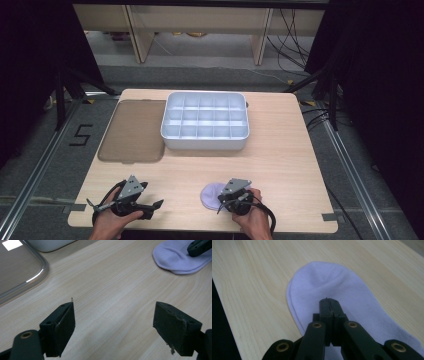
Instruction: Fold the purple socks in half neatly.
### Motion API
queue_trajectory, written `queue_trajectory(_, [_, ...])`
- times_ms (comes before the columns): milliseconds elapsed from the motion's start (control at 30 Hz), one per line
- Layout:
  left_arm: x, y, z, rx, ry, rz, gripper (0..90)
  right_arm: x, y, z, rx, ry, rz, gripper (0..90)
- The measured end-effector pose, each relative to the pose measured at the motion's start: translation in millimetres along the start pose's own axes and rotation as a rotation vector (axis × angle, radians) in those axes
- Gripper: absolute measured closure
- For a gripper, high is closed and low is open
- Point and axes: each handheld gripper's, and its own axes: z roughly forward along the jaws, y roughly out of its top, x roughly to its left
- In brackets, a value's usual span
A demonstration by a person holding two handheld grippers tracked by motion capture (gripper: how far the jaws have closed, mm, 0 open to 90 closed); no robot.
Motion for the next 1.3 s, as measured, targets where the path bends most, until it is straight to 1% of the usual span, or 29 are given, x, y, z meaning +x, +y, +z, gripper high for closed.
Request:
queue_trajectory(100, [1.2, -0.1, -0.5, -0.001, 0.000, 0.001, 17.1, 4.2, 5.0, 4.2, 0.001, 0.008, 0.003, 90.0])
queue_trajectory(133, [1.3, -0.2, -0.9, 0.002, -0.006, -0.003, 17.1, 6.8, 9.6, 7.9, 0.004, 0.023, -0.014, 90.0])
queue_trajectory(200, [1.6, 0.0, -0.9, 0.000, -0.004, -0.002, 17.1, 8.5, 10.9, 10.0, -0.004, 0.024, -0.014, 90.0])
queue_trajectory(233, [1.4, -0.3, -0.7, -0.004, 0.002, -0.014, 17.1, 11.7, 15.3, 13.0, -0.001, 0.031, -0.017, 90.0])
queue_trajectory(300, [1.7, -0.2, -0.9, 0.007, 0.009, -0.008, 17.1, 13.7, 17.2, 14.9, -0.002, 0.036, -0.020, 90.0])
queue_trajectory(333, [1.1, -0.5, 1.4, -0.016, -0.009, -0.012, 17.1, 16.3, 20.9, 18.5, -0.005, 0.049, -0.039, 90.0])
queue_trajectory(367, [1.1, -0.5, 1.4, -0.016, -0.009, -0.012, 17.0, 16.3, 20.9, 18.5, -0.005, 0.049, -0.039, 90.0])
queue_trajectory(400, [4.6, 0.7, 0.6, 0.003, -0.006, 0.033, 17.0, 19.0, 24.6, 21.6, -0.004, 0.056, -0.046, 90.0])
queue_trajectory(433, [0.8, -0.5, 1.8, -0.011, -0.015, -0.011, 17.0, 20.9, 26.6, 22.6, 0.003, 0.057, -0.046, 90.0])
queue_trajectory(467, [1.3, -0.5, 1.2, 0.001, -0.014, -0.001, 17.0, 22.4, 28.4, 24.0, 0.002, 0.065, -0.049, 90.0])
queue_trajectory(533, [0.4, -0.6, 1.7, -0.001, -0.014, -0.010, 17.1, 22.9, 30.2, 24.1, 0.015, 0.070, -0.057, 90.0])
queue_trajectory(567, [1.2, -0.2, 1.7, -0.002, -0.015, 0.001, 17.1, 25.1, 31.7, 26.9, 0.004, 0.077, -0.053, 90.0])
queue_trajectory(600, [1.9, 0.0, 2.1, -0.004, -0.008, 0.009, 17.1, 27.5, 35.1, 30.0, 0.002, 0.078, -0.065, 90.0])
queue_trajectory(633, [1.9, 0.0, 2.1, -0.004, -0.008, 0.009, 17.0, 27.5, 35.1, 30.0, 0.002, 0.078, -0.065, 90.0])
queue_trajectory(667, [0.7, -0.6, 2.4, -0.003, -0.008, -0.008, 17.0, 29.6, 37.7, 32.3, -0.003, 0.085, -0.078, 90.0])
queue_trajectory(700, [0.7, -0.6, 2.4, -0.003, -0.008, -0.008, 17.0, 29.6, 37.7, 32.3, -0.003, 0.085, -0.078, 90.0])
queue_trajectory(733, [1.9, 0.0, 2.5, -0.004, -0.009, 0.010, 17.0, 30.2, 39.3, 32.7, 0.007, 0.092, -0.083, 90.0])
queue_trajectory(800, [-1.0, -0.4, 3.0, 0.002, -0.011, -0.022, 17.1, 33.4, 41.7, 35.6, 0.000, 0.096, -0.087, 90.0])
queue_trajectory(867, [-3.1, -0.8, 5.2, 0.012, -0.028, -0.026, 17.9, 38.0, 44.9, 37.5, 0.007, 0.114, -0.102, 90.0])
queue_trajectory(900, [-3.2, 0.1, 6.1, 0.007, -0.039, 0.004, 18.1, 38.9, 45.1, 38.2, 0.003, 0.110, -0.107, 90.0])
queue_trajectory(1000, [-5.6, 1.1, 6.4, 0.011, -0.036, 0.009, 20.8, 41.4, 46.5, 39.1, 0.003, 0.122, -0.117, 90.0])
queue_trajectory(1033, [-7.9, 1.9, 9.7, 0.008, -0.051, 0.020, 21.4, 43.4, 46.9, 39.4, 0.008, 0.128, -0.110, 90.0])
queue_trajectory(1067, [-8.7, 2.4, 10.9, 0.017, -0.053, 0.030, 22.1, 44.3, 47.2, 40.0, 0.003, 0.137, -0.119, 90.0])
queue_trajectory(1100, [-8.7, 2.4, 10.9, 0.017, -0.053, 0.030, 23.1, 44.3, 47.2, 40.0, 0.003, 0.137, -0.119, 90.0])
queue_trajectory(1133, [-11.6, 3.0, 13.0, 0.029, -0.072, 0.026, 24.6, 45.0, 47.6, 39.1, 0.009, 0.138, -0.114, 90.0])
queue_trajectory(1167, [-13.8, 3.0, 14.4, 0.028, -0.083, 0.015, 25.4, 46.2, 47.2, 40.0, 0.005, 0.139, -0.110, 90.0])
queue_trajectory(1200, [-14.2, 3.8, 15.4, 0.024, -0.091, 0.044, 26.3, 46.8, 47.5, 39.6, 0.009, 0.144, -0.114, 90.0])
queue_trajectory(1233, [-15.4, 4.7, 15.9, 0.030, -0.088, 0.053, 28.0, 47.2, 48.0, 39.2, 0.015, 0.151, -0.121, 90.0])
queue_trajectory(1300, [-17.0, 5.0, 16.3, 0.031, -0.099, 0.049, 30.7, 47.8, 48.2, 40.8, 0.002, 0.152, -0.125, 90.0])
